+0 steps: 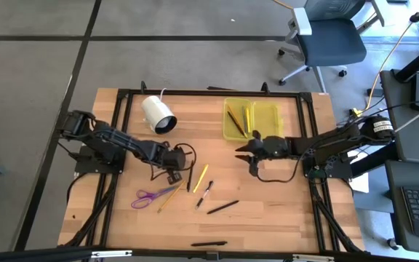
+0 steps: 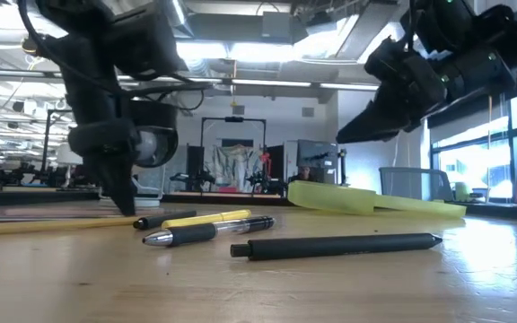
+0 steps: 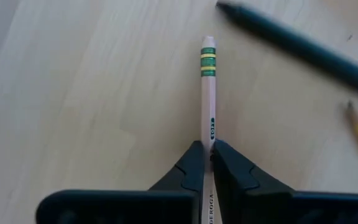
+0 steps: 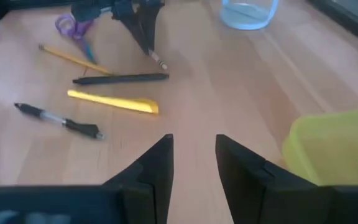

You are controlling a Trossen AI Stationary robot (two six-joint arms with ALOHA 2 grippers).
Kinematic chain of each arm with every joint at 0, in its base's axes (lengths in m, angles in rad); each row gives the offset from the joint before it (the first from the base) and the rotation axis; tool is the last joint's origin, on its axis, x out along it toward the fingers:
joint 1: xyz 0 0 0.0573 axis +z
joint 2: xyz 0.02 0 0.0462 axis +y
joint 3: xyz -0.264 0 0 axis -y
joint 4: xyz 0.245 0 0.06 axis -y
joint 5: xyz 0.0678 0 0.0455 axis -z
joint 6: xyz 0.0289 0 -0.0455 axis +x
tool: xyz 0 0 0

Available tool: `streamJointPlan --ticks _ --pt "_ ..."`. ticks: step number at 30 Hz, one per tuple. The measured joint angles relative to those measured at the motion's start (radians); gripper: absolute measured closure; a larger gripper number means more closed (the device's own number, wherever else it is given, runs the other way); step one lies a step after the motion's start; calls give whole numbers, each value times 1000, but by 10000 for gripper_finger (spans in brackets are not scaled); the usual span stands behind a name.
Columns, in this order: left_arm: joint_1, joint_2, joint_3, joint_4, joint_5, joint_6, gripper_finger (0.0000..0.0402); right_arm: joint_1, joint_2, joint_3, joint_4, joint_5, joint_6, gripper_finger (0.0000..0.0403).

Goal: Pick & place school supplies into a supply box
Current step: Put the pink pencil into the yellow supply box

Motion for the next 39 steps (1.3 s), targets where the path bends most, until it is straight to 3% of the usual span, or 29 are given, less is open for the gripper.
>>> streamJointPlan --ticks 12,25,31,39 --pt "42 13 12 74 -3 63 396 0 0 -11 -12 3 28 278" --pt "53 11 165 67 -15 242 397 0 1 -11 -107 7 -27 279" --pt "90 11 292 76 -37 436 398 0 -25 -11 -171 7 4 279" --pt "162 96 467 160 18 813 398 7 -196 -12 -380 6 92 279"
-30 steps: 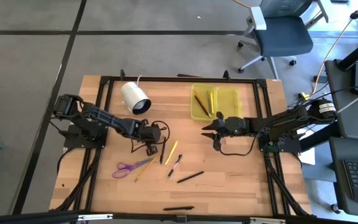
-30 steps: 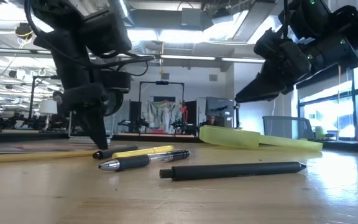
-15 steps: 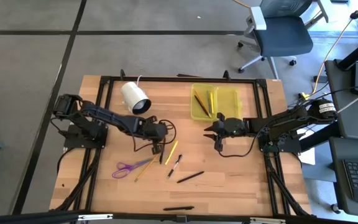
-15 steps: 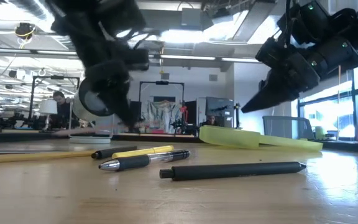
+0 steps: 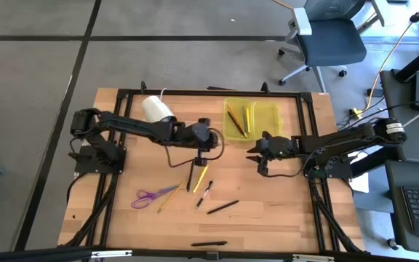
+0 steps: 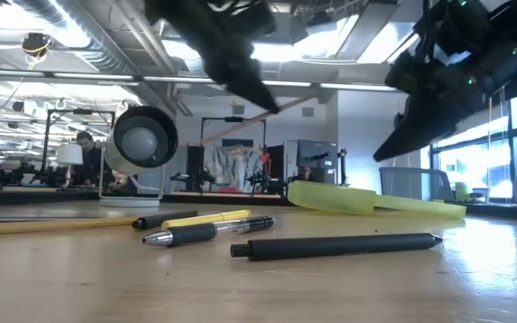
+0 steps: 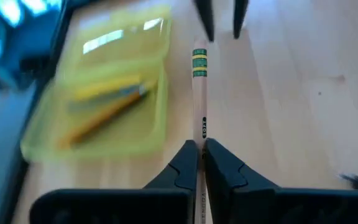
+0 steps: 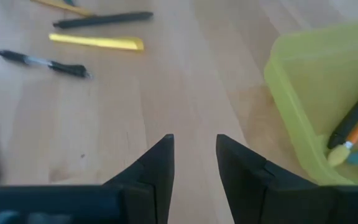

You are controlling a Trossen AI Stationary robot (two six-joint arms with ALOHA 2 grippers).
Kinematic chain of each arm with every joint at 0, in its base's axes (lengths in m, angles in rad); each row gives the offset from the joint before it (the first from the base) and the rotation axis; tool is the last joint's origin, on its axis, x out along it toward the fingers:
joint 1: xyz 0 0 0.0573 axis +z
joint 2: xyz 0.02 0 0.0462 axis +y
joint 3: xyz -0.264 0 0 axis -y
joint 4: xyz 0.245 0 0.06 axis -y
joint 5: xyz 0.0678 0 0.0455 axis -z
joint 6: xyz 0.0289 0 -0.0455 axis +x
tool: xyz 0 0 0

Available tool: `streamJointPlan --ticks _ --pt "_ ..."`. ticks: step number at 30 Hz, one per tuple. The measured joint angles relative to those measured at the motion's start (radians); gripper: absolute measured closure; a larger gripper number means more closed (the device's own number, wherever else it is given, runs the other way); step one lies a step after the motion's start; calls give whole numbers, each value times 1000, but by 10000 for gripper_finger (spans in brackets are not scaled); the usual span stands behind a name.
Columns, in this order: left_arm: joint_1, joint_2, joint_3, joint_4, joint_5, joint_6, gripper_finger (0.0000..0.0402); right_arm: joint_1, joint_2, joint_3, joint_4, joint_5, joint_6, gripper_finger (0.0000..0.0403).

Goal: Pick & place school supplies into a supply box
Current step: Put the pink pencil into the yellow supply box

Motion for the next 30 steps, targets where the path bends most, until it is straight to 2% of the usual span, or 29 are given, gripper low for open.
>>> streamJointPlan --ticks 8,11,17,25,30 --pt "79 207 194 152 125 487 398 27 -145 0 -180 -1 128 279" --pt "113 286 269 156 208 653 398 28 -171 0 -247 -3 175 279" --pt "170 417 342 150 302 900 398 28 -180 1 -295 -2 200 279" --pt "223 518 356 154 333 1058 389 27 -179 1 -301 0 172 279" --pt "251 524 356 205 314 1086 388 26 -179 1 -299 68 165 279"
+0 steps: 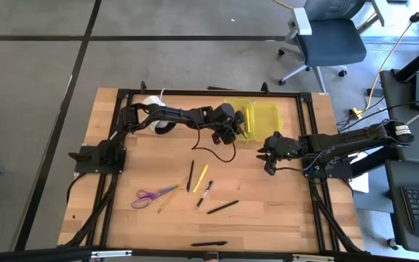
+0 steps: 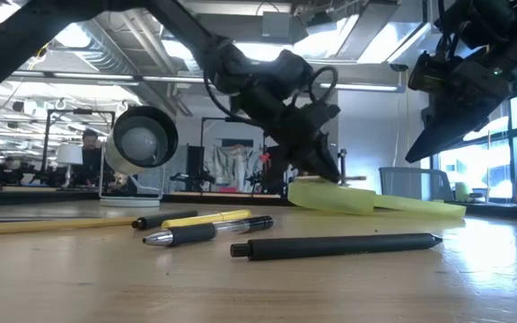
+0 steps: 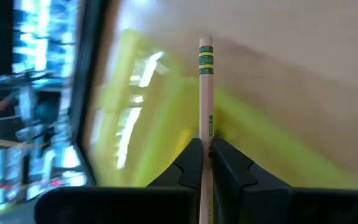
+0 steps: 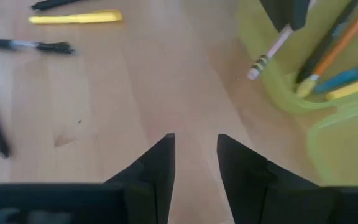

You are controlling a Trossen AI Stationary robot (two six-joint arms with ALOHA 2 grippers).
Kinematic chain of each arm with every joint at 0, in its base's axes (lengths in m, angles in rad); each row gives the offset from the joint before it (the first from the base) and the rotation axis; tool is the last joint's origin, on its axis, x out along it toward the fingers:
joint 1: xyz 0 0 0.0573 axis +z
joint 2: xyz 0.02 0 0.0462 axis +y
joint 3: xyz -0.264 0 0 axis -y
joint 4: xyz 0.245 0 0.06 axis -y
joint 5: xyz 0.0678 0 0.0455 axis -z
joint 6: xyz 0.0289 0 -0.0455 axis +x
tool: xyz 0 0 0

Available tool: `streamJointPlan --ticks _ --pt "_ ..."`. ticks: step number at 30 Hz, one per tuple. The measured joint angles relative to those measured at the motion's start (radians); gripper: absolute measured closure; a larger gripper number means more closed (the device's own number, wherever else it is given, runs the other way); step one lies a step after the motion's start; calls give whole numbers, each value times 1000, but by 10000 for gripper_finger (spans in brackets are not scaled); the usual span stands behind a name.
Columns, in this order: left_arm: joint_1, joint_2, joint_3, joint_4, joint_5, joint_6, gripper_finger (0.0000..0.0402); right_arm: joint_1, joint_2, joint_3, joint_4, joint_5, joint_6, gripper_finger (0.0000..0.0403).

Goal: Pick & place school supplies into a supply box
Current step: Put the pink pencil into the yellow supply box, then put the black pen into the yellow supply box

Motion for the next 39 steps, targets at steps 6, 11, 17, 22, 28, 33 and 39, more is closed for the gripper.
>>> streamJointPlan --ticks 6,11,17,22,28,33,39 --pt "51 0 1 27 5 44 387 0 0 0 -1 11 1 279" --pt "62 0 1 16 36 81 387 0 0 0 1 11 -10 279" --pt "61 0 1 19 96 104 387 0 0 0 2 11 -17 279" --pt "62 6 1 35 92 124 386 0 0 0 3 11 -16 279" --pt "61 45 1 135 73 151 381 0 0 0 3 10 -7 279" --pt "60 85 1 181 -3 154 362 0 0 0 -2 8 9 279" --pt "45 105 0 177 -103 154 337 0 0 0 -6 8 8 279"
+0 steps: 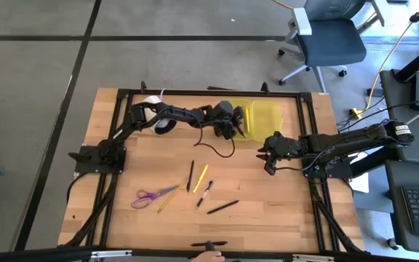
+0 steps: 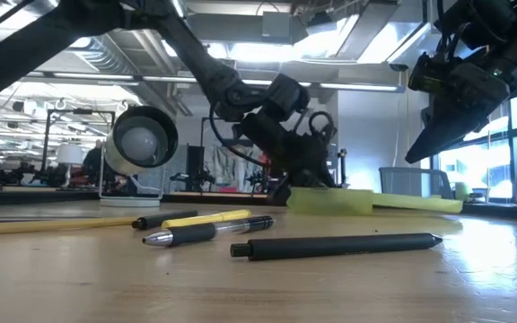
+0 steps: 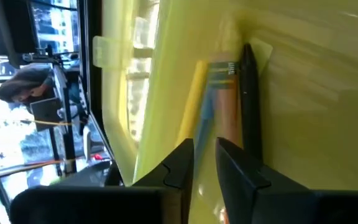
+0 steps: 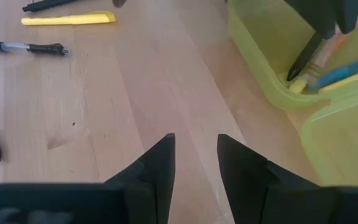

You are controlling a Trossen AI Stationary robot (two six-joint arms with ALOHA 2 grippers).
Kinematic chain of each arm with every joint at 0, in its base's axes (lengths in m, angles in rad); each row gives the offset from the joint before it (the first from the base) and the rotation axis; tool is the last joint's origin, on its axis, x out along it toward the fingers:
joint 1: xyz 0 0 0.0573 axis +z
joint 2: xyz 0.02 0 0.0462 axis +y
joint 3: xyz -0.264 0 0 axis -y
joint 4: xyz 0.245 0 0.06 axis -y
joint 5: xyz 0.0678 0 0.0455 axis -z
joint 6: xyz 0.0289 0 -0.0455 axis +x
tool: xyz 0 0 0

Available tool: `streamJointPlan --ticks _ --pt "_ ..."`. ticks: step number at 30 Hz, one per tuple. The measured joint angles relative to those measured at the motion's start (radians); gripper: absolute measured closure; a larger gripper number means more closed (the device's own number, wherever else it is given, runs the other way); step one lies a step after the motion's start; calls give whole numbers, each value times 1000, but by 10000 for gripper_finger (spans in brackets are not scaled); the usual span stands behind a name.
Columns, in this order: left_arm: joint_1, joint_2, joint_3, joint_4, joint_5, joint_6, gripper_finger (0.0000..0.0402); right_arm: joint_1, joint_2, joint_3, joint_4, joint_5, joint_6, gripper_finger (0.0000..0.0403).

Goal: Pick & place school supplies into a supply box
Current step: Put the black pen into the yellow supply box

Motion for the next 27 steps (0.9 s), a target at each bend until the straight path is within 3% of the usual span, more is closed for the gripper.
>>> streamJointPlan --ticks 12,18,23,27 --pt "-17 -37 0 27 -12 -65 330 0 0 0 1 0 -3 279" --pt "-28 -122 0 10 -21 -210 331 2 0 0 61 -19 -62 279" --pt "-30 -220 1 -8 -10 -404 331 3 0 0 139 -114 -185 279" --pt "-29 -309 0 -176 -4 -556 331 3 0 0 183 -213 -217 279"
